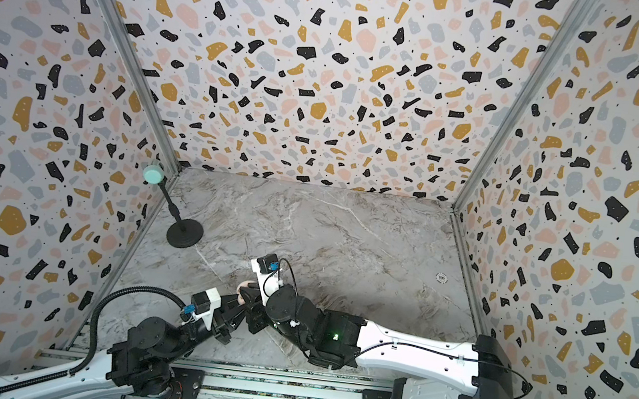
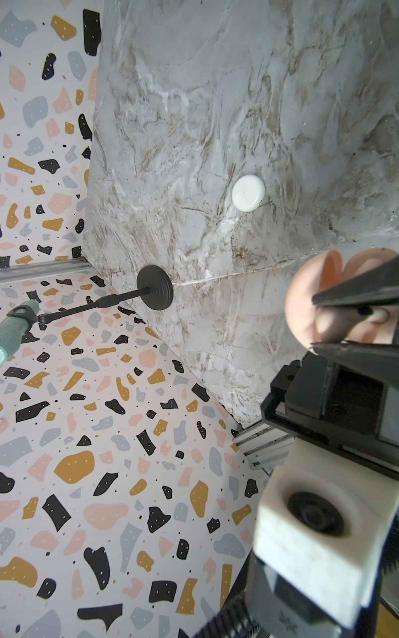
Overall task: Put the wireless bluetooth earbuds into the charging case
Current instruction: 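Lower the earbud into the open pink case held by the left gripper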
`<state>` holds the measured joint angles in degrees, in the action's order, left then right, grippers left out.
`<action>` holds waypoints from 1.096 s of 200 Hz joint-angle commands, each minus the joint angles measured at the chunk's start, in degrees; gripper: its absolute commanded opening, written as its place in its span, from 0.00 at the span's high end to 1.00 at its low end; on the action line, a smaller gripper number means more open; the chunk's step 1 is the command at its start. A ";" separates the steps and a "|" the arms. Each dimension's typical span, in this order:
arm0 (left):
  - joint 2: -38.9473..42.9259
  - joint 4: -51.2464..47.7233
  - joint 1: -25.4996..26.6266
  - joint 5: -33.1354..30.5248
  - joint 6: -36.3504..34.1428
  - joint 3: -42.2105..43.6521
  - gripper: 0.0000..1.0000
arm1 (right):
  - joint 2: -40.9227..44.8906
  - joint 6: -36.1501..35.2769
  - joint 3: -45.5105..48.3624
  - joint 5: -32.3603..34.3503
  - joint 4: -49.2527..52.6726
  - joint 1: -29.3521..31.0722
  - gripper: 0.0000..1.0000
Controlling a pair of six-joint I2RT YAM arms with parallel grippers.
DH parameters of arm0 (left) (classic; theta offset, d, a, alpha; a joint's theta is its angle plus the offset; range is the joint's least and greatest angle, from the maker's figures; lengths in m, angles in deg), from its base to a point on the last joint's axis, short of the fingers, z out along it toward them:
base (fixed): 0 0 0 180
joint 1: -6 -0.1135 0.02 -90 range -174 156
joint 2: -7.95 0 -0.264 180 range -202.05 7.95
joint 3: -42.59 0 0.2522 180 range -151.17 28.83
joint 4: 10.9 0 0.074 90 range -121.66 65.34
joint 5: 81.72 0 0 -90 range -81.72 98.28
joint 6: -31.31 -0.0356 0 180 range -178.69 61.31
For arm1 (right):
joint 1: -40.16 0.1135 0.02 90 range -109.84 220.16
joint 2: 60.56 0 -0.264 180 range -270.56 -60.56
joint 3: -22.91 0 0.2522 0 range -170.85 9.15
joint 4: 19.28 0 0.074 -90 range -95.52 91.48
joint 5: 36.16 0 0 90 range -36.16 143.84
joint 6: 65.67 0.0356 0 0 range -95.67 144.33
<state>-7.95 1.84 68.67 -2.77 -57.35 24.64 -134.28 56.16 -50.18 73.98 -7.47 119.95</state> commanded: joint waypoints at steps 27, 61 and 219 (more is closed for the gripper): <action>1.44 4.15 -0.27 -0.81 0.55 -0.08 1.00 | 1.11 -0.63 2.11 -0.34 -1.61 0.55 0.89; 1.57 4.09 -0.25 -0.86 0.56 -0.04 1.00 | 1.03 -0.98 2.11 -0.36 -1.40 0.88 0.86; 1.82 4.04 -0.26 -0.90 -0.02 0.10 1.00 | 2.56 -1.60 2.10 -0.62 -1.35 1.03 0.75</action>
<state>-6.81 1.14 68.67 -3.21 -57.37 24.73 -133.90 55.18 -48.30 73.58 -9.83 120.70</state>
